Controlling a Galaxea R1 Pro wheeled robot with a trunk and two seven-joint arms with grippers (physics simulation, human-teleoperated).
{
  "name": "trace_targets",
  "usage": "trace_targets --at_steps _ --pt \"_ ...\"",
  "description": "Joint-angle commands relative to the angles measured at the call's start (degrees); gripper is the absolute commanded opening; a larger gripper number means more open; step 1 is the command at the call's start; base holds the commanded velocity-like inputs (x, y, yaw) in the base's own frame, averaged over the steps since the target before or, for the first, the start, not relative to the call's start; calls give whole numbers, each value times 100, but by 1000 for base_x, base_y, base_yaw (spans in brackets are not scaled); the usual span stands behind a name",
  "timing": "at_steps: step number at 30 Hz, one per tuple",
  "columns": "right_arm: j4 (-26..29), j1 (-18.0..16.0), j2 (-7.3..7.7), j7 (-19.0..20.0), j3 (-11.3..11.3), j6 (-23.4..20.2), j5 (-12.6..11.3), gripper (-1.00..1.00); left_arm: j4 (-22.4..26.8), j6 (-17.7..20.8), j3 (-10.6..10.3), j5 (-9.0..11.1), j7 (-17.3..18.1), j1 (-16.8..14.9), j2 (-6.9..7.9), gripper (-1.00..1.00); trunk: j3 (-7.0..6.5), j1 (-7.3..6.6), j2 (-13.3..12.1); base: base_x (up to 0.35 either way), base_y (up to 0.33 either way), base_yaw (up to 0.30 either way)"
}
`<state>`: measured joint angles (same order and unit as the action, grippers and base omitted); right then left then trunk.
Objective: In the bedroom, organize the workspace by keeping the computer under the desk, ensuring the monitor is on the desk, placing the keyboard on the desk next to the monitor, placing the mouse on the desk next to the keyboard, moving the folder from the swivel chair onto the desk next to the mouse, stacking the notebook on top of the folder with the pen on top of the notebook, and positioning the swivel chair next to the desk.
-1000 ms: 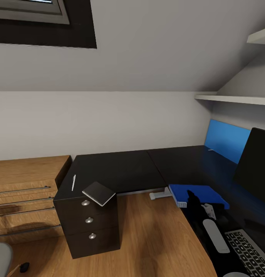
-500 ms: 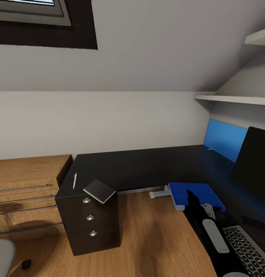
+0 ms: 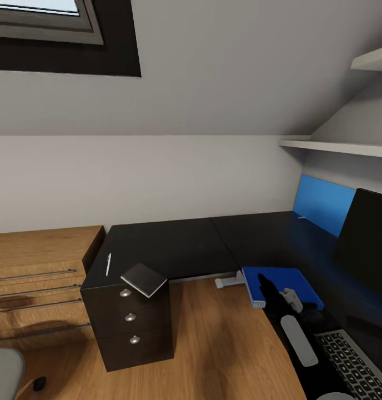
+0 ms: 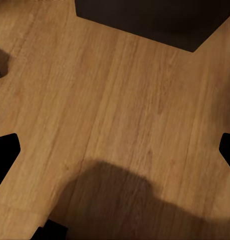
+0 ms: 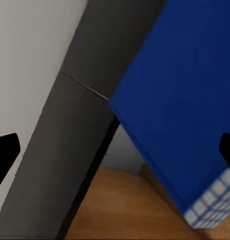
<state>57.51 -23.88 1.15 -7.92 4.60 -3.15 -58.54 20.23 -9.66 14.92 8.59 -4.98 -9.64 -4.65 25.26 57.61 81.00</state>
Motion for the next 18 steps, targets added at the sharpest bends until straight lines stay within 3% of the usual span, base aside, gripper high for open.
trace_targets --at_steps 1,4,6,8,11,18 --pt "25 -2 0 -26 -71 -29 29 100 -1 -19 -19 61 -12 -3 0 100 6 0 4 0 0 0" --pt "171 -2 3 1 -641 -60 215 100 -4 -18 -30 59 -11 -3 -1 100 6 0 4 0 0 0" --pt "214 -2 3 59 -1232 -50 256 100 -28 -18 -35 58 -12 -3 -1 100 6 0 4 0 0 0" --pt "241 -2 6 245 -1546 -47 259 100 -65 -22 -39 56 -12 -3 -1 100 6 0 4 0 0 0" --pt "245 -2 -1 564 -1709 -53 256 100 -87 -25 -41 55 -12 -3 -1 100 6 0 4 0 0 0" --pt "150 -2 -37 738 -1816 -35 266 100 -97 -30 -42 55 -12 -3 -1 100 6 0 4 0 0 154"
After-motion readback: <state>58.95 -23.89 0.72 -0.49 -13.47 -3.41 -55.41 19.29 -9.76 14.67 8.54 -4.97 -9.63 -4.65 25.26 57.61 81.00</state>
